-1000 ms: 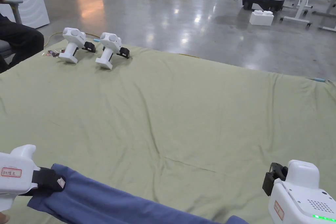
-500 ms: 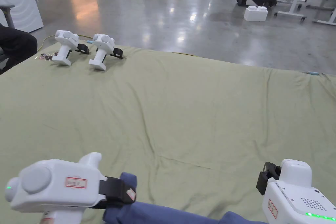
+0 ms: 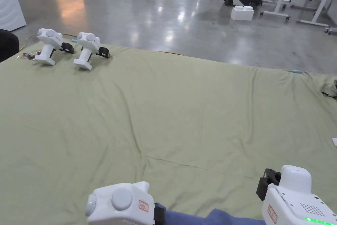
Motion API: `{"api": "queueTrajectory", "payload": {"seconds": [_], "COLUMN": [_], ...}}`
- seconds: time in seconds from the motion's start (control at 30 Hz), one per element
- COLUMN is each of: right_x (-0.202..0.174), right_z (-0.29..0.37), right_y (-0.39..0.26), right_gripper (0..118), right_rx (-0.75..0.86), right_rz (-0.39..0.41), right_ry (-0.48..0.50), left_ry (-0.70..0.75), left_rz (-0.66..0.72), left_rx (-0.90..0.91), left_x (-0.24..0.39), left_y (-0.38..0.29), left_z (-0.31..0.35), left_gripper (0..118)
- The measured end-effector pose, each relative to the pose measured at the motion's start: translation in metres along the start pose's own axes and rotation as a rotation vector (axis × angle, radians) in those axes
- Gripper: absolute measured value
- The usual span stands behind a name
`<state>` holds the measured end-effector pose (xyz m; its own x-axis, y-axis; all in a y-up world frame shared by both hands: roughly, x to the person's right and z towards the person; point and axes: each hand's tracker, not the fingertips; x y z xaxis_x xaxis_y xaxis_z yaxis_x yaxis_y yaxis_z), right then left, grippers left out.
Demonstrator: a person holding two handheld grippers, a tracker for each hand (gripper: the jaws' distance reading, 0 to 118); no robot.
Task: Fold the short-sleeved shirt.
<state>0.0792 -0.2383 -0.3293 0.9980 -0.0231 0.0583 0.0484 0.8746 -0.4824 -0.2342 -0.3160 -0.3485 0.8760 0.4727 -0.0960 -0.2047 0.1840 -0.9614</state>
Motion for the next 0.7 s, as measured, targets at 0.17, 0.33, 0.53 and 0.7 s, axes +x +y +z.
{"api": "queueTrajectory", "payload": {"seconds": [0.17,0.33,0.53,0.7], "right_x": [0.002,0.001,0.001,0.002], "right_z": [0.0,0.0,0.004,0.005], "right_y": [-0.002,-0.004,-0.005,-0.007], "right_gripper": [4,4,4,4], "right_rx": [-0.01,-0.018,-0.022,-0.029], "right_rz": [-0.003,-0.005,0.005,0.004], "right_ry": [-0.01,-0.007,-0.002,-0.002], "left_ry": [0.016,-0.001,-0.078,-0.111], "left_rz": [0.01,0.023,-0.018,-0.044], "left_rx": [0.012,0.008,0.076,0.14], "left_x": [0.006,0.006,0.015,0.012], "left_y": [-0.002,-0.001,-0.005,-0.005], "left_z": [-0.003,0.001,0.038,0.062], "left_gripper": [14,46,69,69]}}
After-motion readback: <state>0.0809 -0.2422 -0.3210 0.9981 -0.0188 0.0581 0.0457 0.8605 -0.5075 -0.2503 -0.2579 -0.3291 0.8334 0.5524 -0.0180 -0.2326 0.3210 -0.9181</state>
